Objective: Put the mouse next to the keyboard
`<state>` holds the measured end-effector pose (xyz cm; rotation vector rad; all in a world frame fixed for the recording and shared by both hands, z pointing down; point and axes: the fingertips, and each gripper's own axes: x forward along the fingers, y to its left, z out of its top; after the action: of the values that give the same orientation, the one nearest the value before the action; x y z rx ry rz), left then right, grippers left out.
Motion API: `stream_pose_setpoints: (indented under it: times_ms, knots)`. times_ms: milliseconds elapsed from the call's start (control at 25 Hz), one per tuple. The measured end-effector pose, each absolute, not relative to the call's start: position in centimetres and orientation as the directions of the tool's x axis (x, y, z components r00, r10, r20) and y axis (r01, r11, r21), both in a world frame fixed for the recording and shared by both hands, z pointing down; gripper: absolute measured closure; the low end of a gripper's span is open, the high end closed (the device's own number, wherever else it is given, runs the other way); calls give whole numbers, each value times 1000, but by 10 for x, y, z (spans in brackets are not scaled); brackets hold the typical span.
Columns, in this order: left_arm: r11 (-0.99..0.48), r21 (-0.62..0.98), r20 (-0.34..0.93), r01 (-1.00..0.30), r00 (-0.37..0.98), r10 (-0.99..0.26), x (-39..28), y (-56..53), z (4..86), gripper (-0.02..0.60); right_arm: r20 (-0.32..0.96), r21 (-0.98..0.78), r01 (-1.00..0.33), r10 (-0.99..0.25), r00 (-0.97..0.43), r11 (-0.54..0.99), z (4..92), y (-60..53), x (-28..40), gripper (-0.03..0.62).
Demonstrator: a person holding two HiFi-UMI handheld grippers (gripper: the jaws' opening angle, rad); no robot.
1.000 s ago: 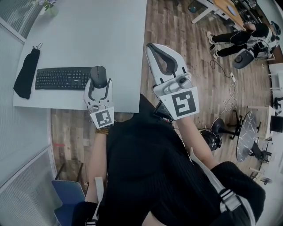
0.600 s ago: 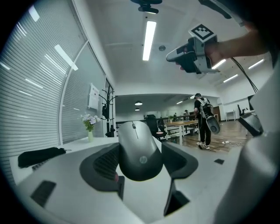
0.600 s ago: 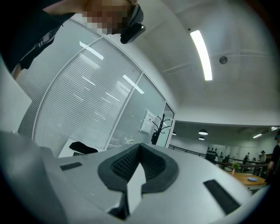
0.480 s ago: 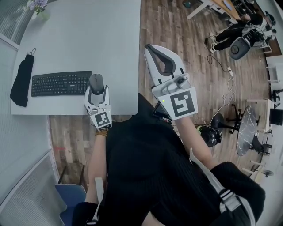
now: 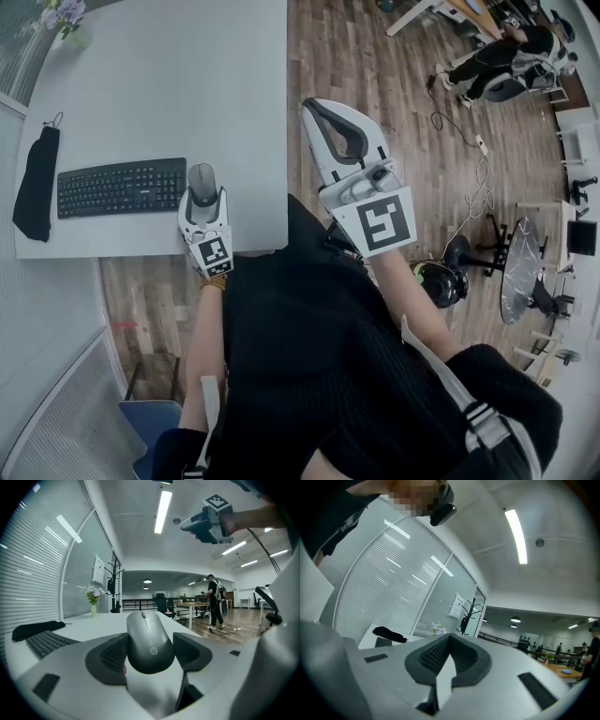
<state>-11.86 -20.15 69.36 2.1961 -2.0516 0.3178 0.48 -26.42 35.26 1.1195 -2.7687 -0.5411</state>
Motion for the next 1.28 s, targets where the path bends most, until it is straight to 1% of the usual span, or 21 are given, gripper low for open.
stream_pose_setpoints:
  times_ms: [320, 640, 840, 1280]
  knots:
    - [-73, -17, 304, -997, 64, -951, -119, -215, 715, 278, -26, 357, -662, -702, -712, 658, 352, -277, 10, 595]
    - [-77, 17, 406, -997, 78, -910, -117, -225, 735, 278, -4, 352, -662, -706, -708, 662, 353, -284, 16, 595]
    - [-88, 55, 481, -995, 104, -870, -118, -230, 754, 277, 10, 343, -660, -705, -709, 668, 348, -290, 16, 595]
    - [-119, 69, 615, -991, 136, -777, -115, -235, 774, 277, 28, 322, -679, -723, -690, 660, 342, -307, 27, 595]
